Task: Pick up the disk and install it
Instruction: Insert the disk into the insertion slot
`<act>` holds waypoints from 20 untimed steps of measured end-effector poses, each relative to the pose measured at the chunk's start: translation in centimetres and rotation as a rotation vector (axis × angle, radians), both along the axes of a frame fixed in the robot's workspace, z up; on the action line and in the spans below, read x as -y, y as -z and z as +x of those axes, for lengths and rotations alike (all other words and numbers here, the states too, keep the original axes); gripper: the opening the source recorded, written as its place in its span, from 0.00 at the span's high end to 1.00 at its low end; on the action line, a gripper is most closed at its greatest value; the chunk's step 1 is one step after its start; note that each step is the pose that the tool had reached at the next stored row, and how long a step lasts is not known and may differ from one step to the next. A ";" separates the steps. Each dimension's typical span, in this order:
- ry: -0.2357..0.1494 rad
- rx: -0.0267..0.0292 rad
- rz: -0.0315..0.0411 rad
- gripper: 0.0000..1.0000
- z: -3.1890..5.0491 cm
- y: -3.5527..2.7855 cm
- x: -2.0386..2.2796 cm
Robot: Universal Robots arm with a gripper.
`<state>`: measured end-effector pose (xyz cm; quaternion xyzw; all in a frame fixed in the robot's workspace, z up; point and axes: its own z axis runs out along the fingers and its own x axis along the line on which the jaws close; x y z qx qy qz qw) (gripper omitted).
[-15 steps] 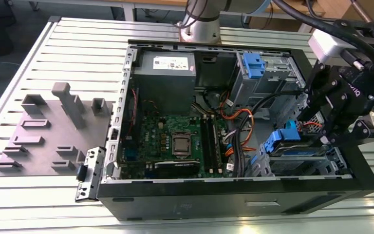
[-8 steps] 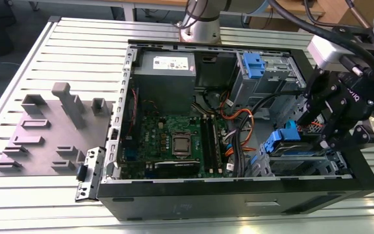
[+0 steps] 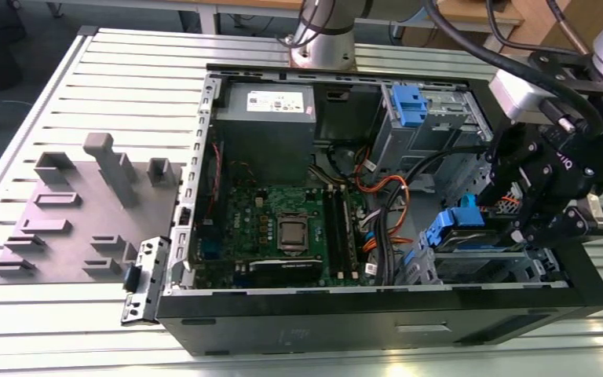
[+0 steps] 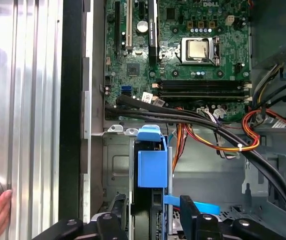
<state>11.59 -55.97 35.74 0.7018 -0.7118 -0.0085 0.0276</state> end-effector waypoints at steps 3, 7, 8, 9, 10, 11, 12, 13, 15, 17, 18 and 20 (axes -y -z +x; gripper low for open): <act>0.000 0.0000 0.0000 0.45 0.00 0.00 0.00; 0.000 0.0000 -0.0008 0.59 0.00 -0.01 0.01; 0.000 0.0000 -0.0007 0.59 0.00 -0.02 0.01; 0.000 0.0000 -0.0003 0.63 0.00 -0.01 0.00; 0.000 0.0000 -0.0002 0.65 0.00 -0.01 0.00; 0.000 -0.0001 -0.0001 0.65 0.00 0.00 0.00; 0.000 0.0000 -0.0001 0.65 0.00 0.00 0.00; 0.000 0.0000 -0.0001 0.65 0.00 0.00 0.00; 0.000 0.0000 0.0020 0.65 0.00 -0.29 -0.01; 0.000 0.0000 0.0002 0.65 0.00 -1.22 -0.01; 0.000 0.0001 0.0001 0.65 0.00 -1.52 0.00; 0.000 0.0003 0.0001 0.65 0.00 -1.95 0.00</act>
